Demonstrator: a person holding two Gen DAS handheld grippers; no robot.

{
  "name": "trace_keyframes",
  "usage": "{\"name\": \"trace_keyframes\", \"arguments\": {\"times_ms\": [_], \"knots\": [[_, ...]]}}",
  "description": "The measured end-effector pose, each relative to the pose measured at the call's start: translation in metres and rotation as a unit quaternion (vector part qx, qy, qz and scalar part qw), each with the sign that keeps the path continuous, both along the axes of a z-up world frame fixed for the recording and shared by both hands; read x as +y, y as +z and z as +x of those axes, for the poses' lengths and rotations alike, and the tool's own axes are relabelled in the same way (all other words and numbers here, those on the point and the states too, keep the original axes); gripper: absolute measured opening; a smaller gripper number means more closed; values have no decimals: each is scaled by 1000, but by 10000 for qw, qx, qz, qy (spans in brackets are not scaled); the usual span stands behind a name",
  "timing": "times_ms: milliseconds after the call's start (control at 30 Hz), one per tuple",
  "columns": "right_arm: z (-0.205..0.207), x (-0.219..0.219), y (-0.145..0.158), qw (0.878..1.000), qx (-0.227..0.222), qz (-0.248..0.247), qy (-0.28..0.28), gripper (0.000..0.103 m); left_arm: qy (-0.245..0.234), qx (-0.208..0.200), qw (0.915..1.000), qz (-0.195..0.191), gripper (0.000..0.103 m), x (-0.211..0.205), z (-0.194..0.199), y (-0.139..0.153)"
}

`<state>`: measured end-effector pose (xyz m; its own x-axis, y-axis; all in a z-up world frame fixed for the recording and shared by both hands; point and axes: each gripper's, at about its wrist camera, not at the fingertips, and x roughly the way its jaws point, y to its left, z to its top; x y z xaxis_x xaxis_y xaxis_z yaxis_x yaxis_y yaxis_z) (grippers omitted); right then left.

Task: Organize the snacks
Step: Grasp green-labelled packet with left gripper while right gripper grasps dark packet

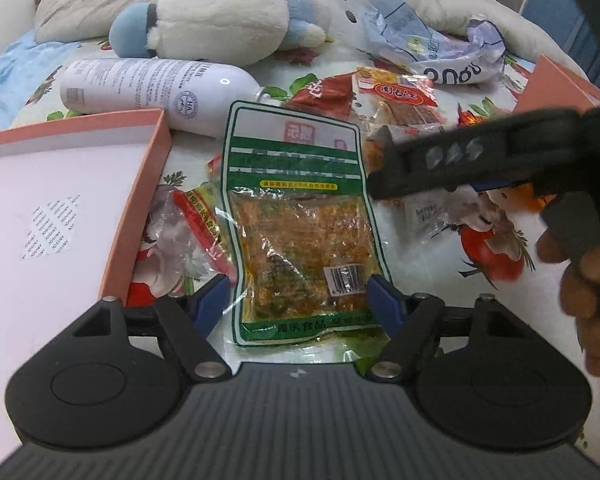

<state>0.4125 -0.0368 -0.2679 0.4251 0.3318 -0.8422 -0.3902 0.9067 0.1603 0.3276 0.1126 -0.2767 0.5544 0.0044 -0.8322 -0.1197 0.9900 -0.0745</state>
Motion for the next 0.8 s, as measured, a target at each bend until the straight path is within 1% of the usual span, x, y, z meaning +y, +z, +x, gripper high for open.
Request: {"name": "trace_keyframes", "arguments": {"times_ms": [33, 100, 133, 167, 200, 233, 300, 333, 400, 433, 500, 567, 800], "knots": [[-3, 2, 0, 9999, -104, -121, 18, 86, -15, -3, 10000, -14, 76, 0, 0, 0], [-8, 3, 1, 9991, -277, -305, 52, 69, -40, -16, 10000, -20, 72, -2, -1, 1], [-9, 1, 2, 9992, -284, -270, 74, 66, -39, -21, 10000, -38, 70, -2, -1, 1], [-10, -1, 4, 9993, -275, -240, 87, 63, -44, -30, 10000, -59, 66, -3, -2, 2], [-11, -3, 5, 9994, -261, -219, 88, 58, -50, -40, 9999, -79, 63, -4, -3, 3], [-12, -5, 7, 9994, -256, -202, 78, 56, -52, -40, 9999, -87, 61, -6, -3, 4], [-16, -9, 10, 9994, -263, -209, 78, 52, -73, -32, 9999, -74, 56, -9, -5, 6], [-18, -10, 12, 9994, -268, -212, 91, 51, -40, -37, 9999, -89, 54, -10, -6, 8], [-27, -14, 17, 9993, -291, -232, 85, 51, 83, -11, 9997, -248, 45, -9, -9, 12], [-30, -15, 20, 9993, -300, -226, 75, 51, 126, 14, 9994, -314, 44, -9, -10, 15], [-41, -20, 27, 9992, -340, -203, 78, 51, 139, 3, 9995, -297, 41, -12, -15, 20], [-50, -24, 33, 9990, -388, -213, 78, 51, 183, 1, 9995, -271, 40, -14, -22, 24], [-91, -46, 60, 9988, -481, -125, -50, 51, 445, -88, 9981, -421, 37, -17, -58, 44]]}}
